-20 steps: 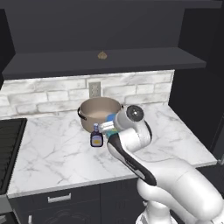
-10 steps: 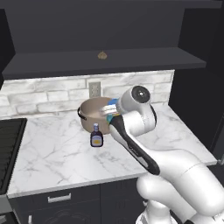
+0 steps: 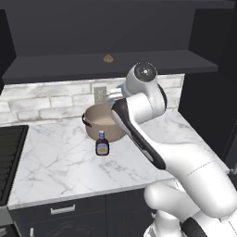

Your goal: Pick the mayonnaise and condiment bottle from the counter and place them in the cabinet.

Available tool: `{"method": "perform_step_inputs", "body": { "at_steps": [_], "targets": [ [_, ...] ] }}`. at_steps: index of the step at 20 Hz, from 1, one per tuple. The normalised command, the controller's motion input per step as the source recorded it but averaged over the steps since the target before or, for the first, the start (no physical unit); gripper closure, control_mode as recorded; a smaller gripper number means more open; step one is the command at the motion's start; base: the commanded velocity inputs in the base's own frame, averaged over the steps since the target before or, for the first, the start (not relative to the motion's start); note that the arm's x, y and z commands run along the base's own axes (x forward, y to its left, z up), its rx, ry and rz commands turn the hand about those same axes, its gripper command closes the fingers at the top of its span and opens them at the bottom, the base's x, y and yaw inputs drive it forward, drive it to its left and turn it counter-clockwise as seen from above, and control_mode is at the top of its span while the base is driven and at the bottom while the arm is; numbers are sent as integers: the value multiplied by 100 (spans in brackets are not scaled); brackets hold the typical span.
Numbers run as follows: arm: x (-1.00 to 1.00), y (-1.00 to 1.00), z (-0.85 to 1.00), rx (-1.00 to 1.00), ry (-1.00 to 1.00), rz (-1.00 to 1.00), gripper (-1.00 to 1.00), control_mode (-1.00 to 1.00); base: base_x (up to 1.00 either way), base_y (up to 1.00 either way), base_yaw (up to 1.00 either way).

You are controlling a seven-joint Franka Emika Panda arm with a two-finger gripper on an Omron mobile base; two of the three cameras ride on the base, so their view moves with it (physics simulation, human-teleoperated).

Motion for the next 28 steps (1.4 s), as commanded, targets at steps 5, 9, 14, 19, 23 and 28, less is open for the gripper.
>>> {"method": "perform_step_inputs", "body": {
  "at_steps": [5,9,14,19,23,28],
  "targets": [
    [0,-17,69,-8,0,-7,100,-100,0,0,0],
    [0,-38,47,-9,0,-1,100,-100,0,0,0],
    [0,-44,32,-11,0,0,100,-100,0,0,0],
    [1,-39,19,-15,-2,0,100,-100,0,0,0],
    [13,-32,4,-13,-4,0,100,-100,0,0,0],
    [15,-40,25,-9,-7,0,100,-100,0,0,0]
  ]
}}
